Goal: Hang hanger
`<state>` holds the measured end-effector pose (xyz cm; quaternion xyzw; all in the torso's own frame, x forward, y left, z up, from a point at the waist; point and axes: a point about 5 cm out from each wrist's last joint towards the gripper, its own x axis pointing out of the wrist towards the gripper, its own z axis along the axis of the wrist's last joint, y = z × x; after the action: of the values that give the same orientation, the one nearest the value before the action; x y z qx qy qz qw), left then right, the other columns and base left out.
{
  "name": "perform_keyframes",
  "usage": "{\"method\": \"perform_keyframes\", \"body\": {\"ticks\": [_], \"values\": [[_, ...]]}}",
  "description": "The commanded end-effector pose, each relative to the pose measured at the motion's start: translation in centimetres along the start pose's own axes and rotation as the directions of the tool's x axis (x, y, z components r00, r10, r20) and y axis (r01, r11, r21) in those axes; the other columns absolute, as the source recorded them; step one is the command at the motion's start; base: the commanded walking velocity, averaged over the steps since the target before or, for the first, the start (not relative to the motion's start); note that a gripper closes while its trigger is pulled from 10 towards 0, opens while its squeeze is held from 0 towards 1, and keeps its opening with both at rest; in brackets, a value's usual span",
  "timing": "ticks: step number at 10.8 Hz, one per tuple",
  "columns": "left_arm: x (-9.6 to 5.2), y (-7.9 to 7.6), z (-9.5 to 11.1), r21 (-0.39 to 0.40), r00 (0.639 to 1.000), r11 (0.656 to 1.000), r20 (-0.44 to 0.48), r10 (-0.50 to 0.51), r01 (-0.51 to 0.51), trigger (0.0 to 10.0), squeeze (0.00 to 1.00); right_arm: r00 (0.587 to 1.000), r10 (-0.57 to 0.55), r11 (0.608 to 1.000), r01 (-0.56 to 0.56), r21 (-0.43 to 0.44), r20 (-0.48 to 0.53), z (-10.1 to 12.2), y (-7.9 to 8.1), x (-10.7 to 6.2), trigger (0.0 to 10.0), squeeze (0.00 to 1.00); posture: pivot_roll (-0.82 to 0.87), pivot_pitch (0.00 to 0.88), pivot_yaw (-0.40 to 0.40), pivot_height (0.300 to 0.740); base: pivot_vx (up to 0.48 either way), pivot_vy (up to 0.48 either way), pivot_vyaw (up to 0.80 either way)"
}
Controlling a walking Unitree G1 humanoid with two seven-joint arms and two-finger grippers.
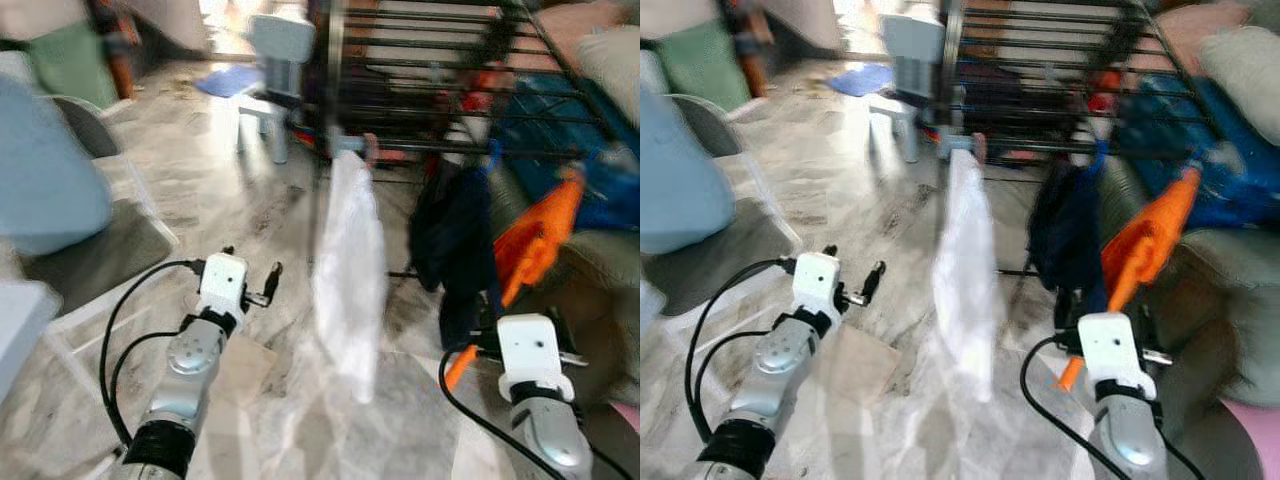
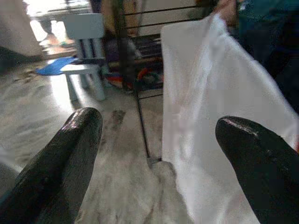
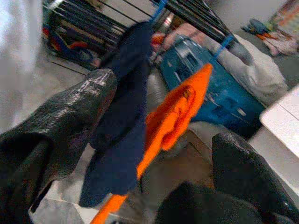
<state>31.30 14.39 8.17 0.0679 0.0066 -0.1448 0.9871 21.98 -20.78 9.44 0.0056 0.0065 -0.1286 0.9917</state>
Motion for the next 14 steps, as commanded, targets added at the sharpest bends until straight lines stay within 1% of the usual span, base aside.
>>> {"method": "perform_keyframes", "body": {"ticks": [1, 2, 5, 10, 14], "values": [[0.6, 0.1, 1.0, -0.011, 1.0, 1.0, 0.02, -0.016, 0.016, 10.0, 0.0, 1.0, -0.008, 1.0, 0.008, -0.005, 0.005, 0.3, -0.1, 0.0, 10.0, 0.0, 0.06, 0.0, -0.059, 0.74, 0.0, 0.0, -0.68], [1.0, 0.0, 1.1, -0.021, 0.999, 0.999, 0.017, -0.032, 0.032, 10.0, 0.0, 1.0, 0.001, 1.0, -0.001, -0.012, 0.012, 0.5, 0.1, 0.2, 10.0, 0.0, 0.05, 0.0, -0.054, 0.74, 0.262, 0.0, 0.0], [0.8, -0.9, 0.8, -0.035, 0.998, 0.998, 0.001, -0.061, 0.061, 10.0, 0.0, 1.0, -0.002, 1.0, 0.003, -0.015, 0.019, 0.8, -0.1, 0.6, 10.0, 0.0, 0.05, 0.0, -0.056, 0.74, 0.256, 0.0, 0.0], [0.7, -0.8, 0.8, -0.035, 0.997, 0.996, -0.007, -0.077, 0.077, 10.0, 0.0, 1.0, 0.005, 1.0, -0.005, -0.012, 0.01, 0.7, 0.3, 0.4, 10.0, 0.0, 0.04, 0.0, -0.059, 0.74, 0.316, 0.0, 0.0], [0.5, -1.1, 0.5, -0.035, 0.996, 0.995, -0.023, -0.09, 0.089, 10.0, 0.0, 1.0, 0.007, 1.0, -0.007, -0.016, -0.004, 0.6, 0.1, 0.7, 10.0, 0.0, 0.04, 0.0, -0.059, 0.74, 0.308, 0.0, 0.0]]}}
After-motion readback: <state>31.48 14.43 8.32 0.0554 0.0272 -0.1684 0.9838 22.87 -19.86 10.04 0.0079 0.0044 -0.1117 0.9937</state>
